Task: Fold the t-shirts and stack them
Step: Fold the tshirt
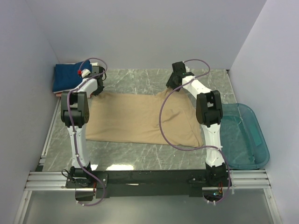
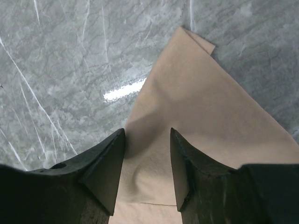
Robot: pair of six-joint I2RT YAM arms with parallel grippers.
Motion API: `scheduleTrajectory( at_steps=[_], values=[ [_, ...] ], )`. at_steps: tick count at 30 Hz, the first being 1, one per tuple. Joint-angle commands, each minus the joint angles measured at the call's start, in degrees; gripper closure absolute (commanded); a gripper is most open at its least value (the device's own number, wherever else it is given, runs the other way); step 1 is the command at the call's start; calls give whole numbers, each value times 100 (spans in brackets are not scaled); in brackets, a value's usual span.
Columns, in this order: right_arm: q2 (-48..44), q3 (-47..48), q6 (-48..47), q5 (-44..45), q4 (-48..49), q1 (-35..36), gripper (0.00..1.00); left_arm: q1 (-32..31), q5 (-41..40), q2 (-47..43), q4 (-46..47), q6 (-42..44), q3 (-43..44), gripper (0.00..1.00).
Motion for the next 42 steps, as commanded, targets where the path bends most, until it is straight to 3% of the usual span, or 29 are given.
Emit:
scheduleTrajectory(
  at_steps=[1, 7, 15, 30, 42],
  values=[
    [-28, 136, -41, 76, 13, 64, 51, 26, 24, -335, -39, 59, -82, 99],
    [-55, 135, -23, 6, 48, 64, 62, 26, -2, -396, -30, 68, -134, 99],
    [-151, 180, -23, -65, 31, 29, 100, 70, 59, -493, -21, 85, -179, 99],
    [-1487, -840, -128, 146, 312, -235, 100, 228, 200, -836, 5, 85, -345, 99],
    [-2629, -2402, 30, 155, 689, -243, 100, 413, 516, -1433, 286, 129, -802, 99]
  ],
)
